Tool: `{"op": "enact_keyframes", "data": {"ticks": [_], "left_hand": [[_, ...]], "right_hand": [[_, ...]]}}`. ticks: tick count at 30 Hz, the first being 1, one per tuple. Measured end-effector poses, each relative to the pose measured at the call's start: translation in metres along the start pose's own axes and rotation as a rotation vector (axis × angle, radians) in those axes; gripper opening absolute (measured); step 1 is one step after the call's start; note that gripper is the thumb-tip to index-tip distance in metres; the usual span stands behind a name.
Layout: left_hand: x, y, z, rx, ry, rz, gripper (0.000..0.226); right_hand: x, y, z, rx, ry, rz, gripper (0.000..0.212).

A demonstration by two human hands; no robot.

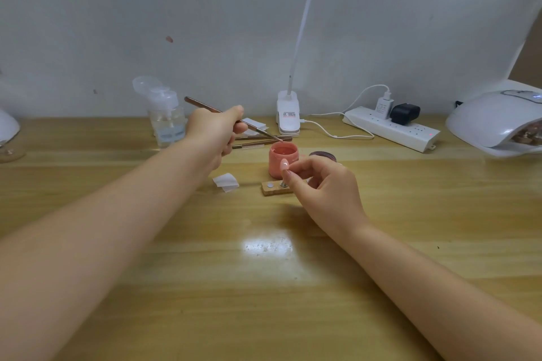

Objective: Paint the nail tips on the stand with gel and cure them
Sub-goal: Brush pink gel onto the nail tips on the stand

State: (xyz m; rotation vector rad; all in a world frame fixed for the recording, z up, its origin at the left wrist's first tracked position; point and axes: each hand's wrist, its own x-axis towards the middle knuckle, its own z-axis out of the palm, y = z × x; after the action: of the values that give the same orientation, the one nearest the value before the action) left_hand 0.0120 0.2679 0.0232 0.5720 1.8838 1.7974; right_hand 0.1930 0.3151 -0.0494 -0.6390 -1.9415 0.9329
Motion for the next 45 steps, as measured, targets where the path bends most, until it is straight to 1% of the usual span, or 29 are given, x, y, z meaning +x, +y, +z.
{"op": "enact_keyframes", "data": {"ticks": [6,11,14,16,18,22,24,26,29,34,37,40,45], "left_hand": [[0.001,-0.007,-0.006,-0.011,0.006,-0.057,0.018],[0.003,-0.012,-0.013,-0.030,0.015,-0.062,0.017],[0.000,-0.011,-0.016,-0.183,-0.007,-0.087,0.018],[-0.006,-0.009,-0.019,-0.288,-0.061,-0.093,0.021],[-0.017,-0.008,-0.023,-0.335,-0.133,-0.069,0.021],[-0.041,-0.011,-0.034,-0.355,-0.238,0.049,0.017],[-0.053,-0.016,-0.040,-0.329,-0.267,0.152,0.022],[-0.064,-0.025,-0.045,-0.257,-0.263,0.292,0.024],[-0.082,-0.041,-0.049,-0.126,-0.269,0.483,0.011],[-0.104,-0.057,-0.045,0.023,-0.384,0.683,0.027],[-0.107,-0.060,-0.044,0.190,-0.358,0.834,0.027],[-0.107,-0.061,-0.045,0.256,-0.337,0.912,0.030],[-0.105,-0.064,-0.045,0.322,-0.332,0.960,0.031]], "right_hand": [[0.001,0.000,0.001,-0.013,0.006,-0.012,0.004],[0.000,0.001,-0.001,-0.009,0.005,-0.014,0.004],[0.000,0.001,0.000,-0.009,0.006,-0.016,0.004],[0.000,0.001,0.000,-0.010,0.007,-0.014,0.005],[0.000,0.001,0.000,-0.007,0.008,-0.013,0.005],[0.000,0.001,-0.001,-0.023,0.013,-0.012,0.005],[0.000,0.001,0.000,-0.025,0.014,-0.003,0.005],[0.001,0.001,0.000,-0.024,0.018,0.003,0.006],[0.000,0.000,0.000,-0.028,0.022,0.002,0.005],[0.000,0.000,0.000,-0.023,0.022,0.007,0.003],[-0.001,-0.001,-0.001,-0.021,0.011,0.001,0.004],[-0.001,-0.003,-0.001,-0.026,0.012,-0.004,0.005],[-0.002,-0.006,-0.001,-0.022,0.016,-0.010,0.007]]}}
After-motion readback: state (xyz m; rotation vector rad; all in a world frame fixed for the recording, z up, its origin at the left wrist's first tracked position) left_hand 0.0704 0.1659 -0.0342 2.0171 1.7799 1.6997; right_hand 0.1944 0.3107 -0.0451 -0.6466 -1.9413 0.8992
